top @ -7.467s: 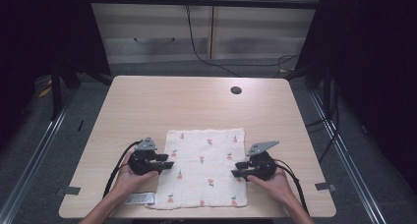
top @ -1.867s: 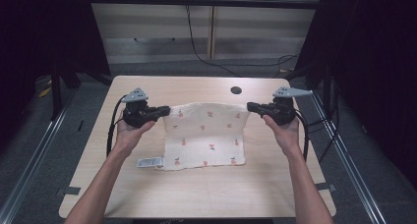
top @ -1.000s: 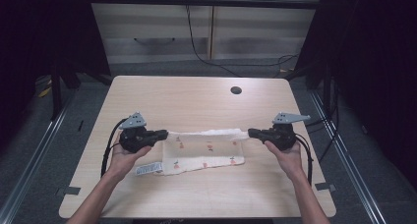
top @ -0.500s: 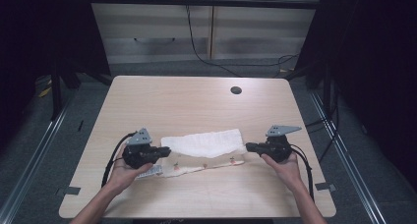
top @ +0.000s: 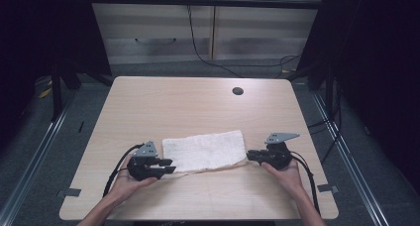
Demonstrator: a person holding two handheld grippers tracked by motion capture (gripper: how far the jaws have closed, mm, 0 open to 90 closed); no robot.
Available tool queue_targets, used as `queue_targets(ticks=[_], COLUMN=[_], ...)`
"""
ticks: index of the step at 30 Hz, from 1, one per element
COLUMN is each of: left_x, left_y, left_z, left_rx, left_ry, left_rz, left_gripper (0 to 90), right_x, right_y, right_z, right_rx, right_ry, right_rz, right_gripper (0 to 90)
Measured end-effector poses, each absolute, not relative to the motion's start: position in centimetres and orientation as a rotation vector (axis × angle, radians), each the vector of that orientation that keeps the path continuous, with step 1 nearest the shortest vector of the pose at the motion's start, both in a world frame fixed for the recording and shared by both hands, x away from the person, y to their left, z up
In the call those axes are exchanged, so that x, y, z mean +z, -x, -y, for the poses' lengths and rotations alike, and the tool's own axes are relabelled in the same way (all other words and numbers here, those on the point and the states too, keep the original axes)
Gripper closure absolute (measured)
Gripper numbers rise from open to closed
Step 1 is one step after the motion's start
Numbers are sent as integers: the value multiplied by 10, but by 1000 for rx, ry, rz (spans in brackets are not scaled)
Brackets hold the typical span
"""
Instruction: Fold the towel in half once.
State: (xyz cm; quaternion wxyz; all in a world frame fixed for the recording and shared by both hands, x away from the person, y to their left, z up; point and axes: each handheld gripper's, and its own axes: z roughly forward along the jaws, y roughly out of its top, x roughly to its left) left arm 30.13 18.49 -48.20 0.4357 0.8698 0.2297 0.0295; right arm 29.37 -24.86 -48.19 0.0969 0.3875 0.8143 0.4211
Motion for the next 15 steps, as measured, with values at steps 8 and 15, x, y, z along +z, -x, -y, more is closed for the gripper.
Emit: queue_targets(ticks=[8,15], left_x=[-471,-478], left_y=[-334,-355], left_z=[-189,-174], left_rx=[139,163], left_ry=[-2097,-2120], left_rz=[-690,-722], left_gripper=[642,664], right_x=[-459,-476], right_y=[-313,-359], right_z=[240,211], right_rx=[1288,1289], right_ry=[-1112,-1160], right_rz=[-2331,-2355], right_gripper=[723,741])
